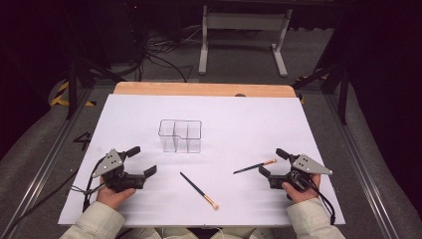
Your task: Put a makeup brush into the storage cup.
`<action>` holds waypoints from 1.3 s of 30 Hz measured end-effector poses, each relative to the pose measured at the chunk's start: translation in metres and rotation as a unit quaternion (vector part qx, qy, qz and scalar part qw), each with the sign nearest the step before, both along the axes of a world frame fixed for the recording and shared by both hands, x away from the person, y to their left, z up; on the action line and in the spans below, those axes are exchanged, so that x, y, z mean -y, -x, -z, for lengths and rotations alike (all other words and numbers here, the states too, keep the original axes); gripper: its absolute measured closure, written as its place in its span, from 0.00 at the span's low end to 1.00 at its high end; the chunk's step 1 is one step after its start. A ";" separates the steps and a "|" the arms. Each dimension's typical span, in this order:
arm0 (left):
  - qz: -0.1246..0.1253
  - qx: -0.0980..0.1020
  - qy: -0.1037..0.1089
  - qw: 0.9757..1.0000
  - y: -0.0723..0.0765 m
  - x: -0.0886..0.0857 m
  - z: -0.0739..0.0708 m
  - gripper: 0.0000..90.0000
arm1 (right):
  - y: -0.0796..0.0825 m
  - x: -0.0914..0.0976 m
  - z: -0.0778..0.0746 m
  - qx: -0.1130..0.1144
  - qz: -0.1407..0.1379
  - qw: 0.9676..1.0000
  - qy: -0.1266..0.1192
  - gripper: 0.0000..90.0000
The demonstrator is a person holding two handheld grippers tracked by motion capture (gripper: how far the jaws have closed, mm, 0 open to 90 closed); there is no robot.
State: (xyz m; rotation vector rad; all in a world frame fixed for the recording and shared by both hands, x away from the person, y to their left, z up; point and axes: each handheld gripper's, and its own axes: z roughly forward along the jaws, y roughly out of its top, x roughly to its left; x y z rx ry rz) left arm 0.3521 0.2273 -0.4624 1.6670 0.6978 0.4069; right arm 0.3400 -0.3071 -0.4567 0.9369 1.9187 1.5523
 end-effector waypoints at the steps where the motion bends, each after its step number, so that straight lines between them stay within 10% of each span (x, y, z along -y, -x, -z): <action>1: 0.000 0.001 0.000 1.000 0.000 0.000 -0.001 0.06 | 0.000 0.000 0.000 0.000 0.000 1.000 0.000 0.07; 39: 0.084 -0.005 0.030 0.996 -0.010 0.047 -0.050 0.08 | 0.000 0.000 0.000 -0.003 0.013 1.000 -0.003 0.05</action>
